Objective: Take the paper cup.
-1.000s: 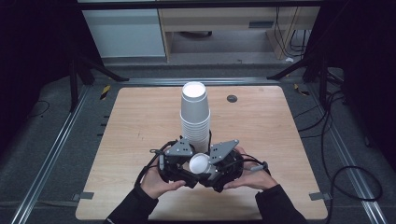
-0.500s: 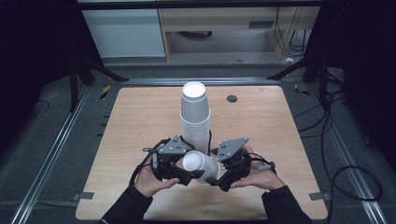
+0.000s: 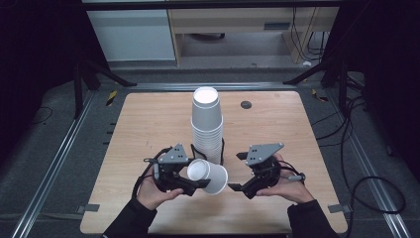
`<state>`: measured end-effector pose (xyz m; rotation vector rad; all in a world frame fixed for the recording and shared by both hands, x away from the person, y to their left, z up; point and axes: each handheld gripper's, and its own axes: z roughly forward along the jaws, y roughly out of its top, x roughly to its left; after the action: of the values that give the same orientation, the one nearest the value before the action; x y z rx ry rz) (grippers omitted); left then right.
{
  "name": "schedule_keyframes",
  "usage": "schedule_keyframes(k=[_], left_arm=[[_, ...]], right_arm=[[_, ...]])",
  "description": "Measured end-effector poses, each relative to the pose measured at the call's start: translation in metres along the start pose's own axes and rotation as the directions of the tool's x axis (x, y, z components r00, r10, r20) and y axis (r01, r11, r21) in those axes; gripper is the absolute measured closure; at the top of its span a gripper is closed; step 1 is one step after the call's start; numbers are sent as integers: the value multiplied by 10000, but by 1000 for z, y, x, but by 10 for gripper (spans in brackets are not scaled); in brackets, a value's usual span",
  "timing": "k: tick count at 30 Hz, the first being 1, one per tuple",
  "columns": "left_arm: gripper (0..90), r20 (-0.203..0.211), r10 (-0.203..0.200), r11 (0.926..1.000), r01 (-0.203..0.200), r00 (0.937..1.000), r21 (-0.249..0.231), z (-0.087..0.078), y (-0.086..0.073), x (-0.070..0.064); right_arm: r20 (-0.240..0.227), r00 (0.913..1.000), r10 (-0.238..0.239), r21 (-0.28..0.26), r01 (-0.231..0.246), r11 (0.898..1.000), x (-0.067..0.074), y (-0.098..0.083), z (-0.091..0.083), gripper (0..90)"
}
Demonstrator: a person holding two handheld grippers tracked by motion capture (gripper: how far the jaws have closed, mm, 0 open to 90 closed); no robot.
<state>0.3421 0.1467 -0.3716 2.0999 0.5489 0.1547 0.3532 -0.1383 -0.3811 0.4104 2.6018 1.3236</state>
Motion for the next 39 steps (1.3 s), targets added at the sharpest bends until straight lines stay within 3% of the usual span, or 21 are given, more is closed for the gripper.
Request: schedule_keyframes(k=[10,20,39], left_arm=[[235,94,-282,9972,288,9996,-694,-8,-4,5],[235,106,-191,9924,202,9998,-1217,-7,-3,6],[234,829,-74,9774,248,9965,-2098,-3,-4,11]], right_arm=[[36,9993,374,-387,-373,9986,-1,-9,-5,62],[-67,9976,688,-825,-691,9942,-2,-16,-3,61],[-479,9954,827,-855,-866,9926,-4,-9,4,50]])
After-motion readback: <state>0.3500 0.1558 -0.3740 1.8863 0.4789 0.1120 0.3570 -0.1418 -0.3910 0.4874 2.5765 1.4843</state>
